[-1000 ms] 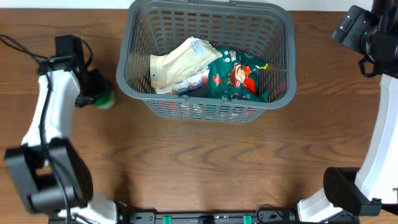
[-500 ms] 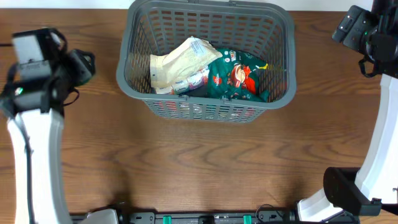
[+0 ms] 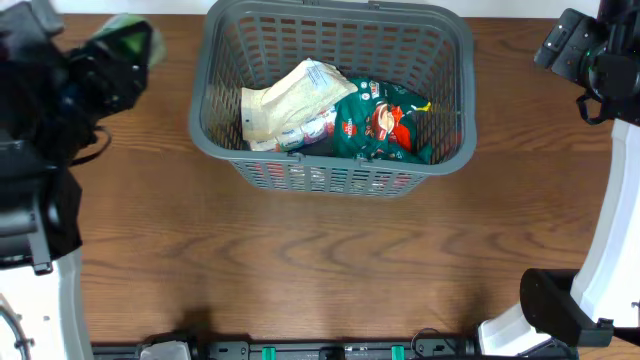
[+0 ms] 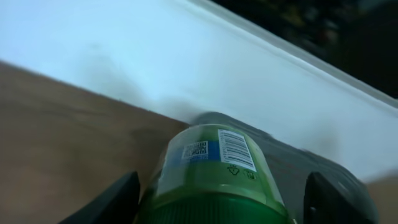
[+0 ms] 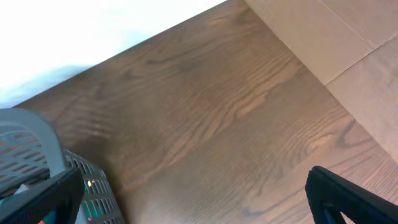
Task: Pack container
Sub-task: 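Carry the jar over the basket and lower it inside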
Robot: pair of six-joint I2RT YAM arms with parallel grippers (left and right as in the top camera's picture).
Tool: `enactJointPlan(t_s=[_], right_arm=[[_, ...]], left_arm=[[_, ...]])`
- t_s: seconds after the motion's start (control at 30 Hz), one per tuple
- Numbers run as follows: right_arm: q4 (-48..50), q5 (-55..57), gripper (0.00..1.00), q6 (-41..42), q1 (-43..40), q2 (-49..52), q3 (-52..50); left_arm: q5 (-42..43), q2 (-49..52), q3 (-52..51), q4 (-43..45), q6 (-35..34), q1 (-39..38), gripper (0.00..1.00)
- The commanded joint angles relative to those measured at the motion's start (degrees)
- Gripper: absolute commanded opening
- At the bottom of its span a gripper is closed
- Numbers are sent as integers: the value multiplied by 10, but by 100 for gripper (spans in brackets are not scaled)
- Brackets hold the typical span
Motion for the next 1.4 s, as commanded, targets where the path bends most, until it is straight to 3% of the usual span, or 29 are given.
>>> enactJointPlan(t_s=[0.0,0.67,1.13,1.37], right_arm=[[-1,10,99,8,-3,-2,6],[-1,10,99,8,-3,-2,6],[-1,10,99,8,-3,-2,5],[-1,10,99,8,-3,-2,6]], left_arm=[[86,10,10,26,33,-43,5],[91,185,10,44,101,-243,6],[-68,269,10,-31,127,-276,6],[-89,305,10,-57,127,-276,6]])
